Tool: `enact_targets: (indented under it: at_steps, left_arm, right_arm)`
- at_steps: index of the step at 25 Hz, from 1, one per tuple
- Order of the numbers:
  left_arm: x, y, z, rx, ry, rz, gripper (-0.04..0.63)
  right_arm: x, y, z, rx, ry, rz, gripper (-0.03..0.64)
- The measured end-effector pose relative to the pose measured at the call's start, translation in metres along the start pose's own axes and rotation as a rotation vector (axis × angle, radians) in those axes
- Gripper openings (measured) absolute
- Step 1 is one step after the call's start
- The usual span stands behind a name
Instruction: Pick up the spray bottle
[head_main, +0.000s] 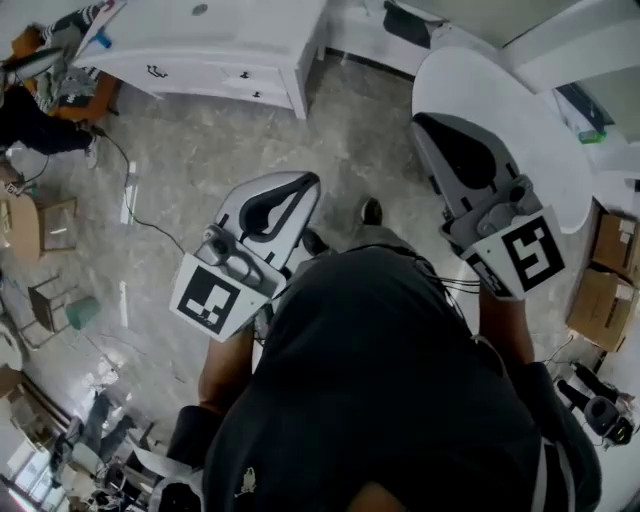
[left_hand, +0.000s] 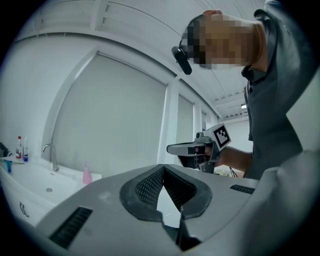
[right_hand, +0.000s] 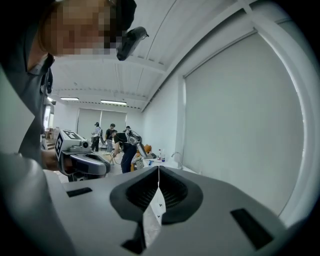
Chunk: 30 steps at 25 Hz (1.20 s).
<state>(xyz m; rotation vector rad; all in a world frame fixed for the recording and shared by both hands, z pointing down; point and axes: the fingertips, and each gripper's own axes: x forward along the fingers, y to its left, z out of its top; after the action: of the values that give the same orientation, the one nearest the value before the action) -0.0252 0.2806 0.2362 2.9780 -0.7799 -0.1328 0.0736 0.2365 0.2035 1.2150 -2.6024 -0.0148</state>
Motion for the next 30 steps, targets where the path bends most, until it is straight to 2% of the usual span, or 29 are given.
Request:
enact_targets:
  at_steps: [3,7,9,11,13,14,16,19,22,26,30]
  left_arm:
    - [0.005,0.007,-0.012,-0.099,0.014,0.059,0.006]
    - [0.032,0.026,-0.009,-0.084,0.02,0.116,0.006]
    - [0.044,0.027,-0.016,-0.111,0.079,0.12,0.006]
    - [0.061,0.031,-0.017,-0.08,0.118,0.1,0.006]
    - [0.082,0.035,-0.009,-0.013,0.072,0.11,0.006]
    - [0.091,0.037,-0.006,-0.007,0.036,0.133,0.006]
    - [0.102,0.037,-0.009,-0.053,-0.001,0.189,0.006]
    - [0.106,0.032,-0.02,-0.101,0.051,0.23,0.005]
    - [0.118,0.029,-0.022,-0.088,0.151,0.209,0.006]
    - [0.139,0.033,-0.017,-0.038,0.141,0.212,0.006]
    - [0.137,0.037,-0.023,-0.037,0.144,0.205,0.006]
  right_arm:
    - [0.018,-0.004,-0.006,-0.022,-0.012,0.052,0.009]
    - [0.044,-0.037,0.007,-0.027,-0.097,0.109,0.009]
    - [0.043,-0.051,-0.002,0.006,-0.064,0.122,0.009]
    - [0.042,-0.07,-0.012,0.026,-0.013,0.122,0.009]
    - [0.048,-0.09,-0.012,0.017,0.0,0.135,0.009]
    - [0.051,-0.097,-0.01,-0.003,-0.004,0.157,0.009]
    - [0.055,-0.102,-0.012,-0.044,-0.033,0.207,0.009]
    - [0.058,-0.104,-0.012,-0.019,-0.098,0.251,0.009]
    - [0.047,-0.123,-0.019,0.018,-0.038,0.253,0.009]
    - [0.05,-0.144,-0.027,0.017,-0.046,0.253,0.009]
    - [0.053,-0.139,-0.045,0.048,-0.028,0.248,0.009]
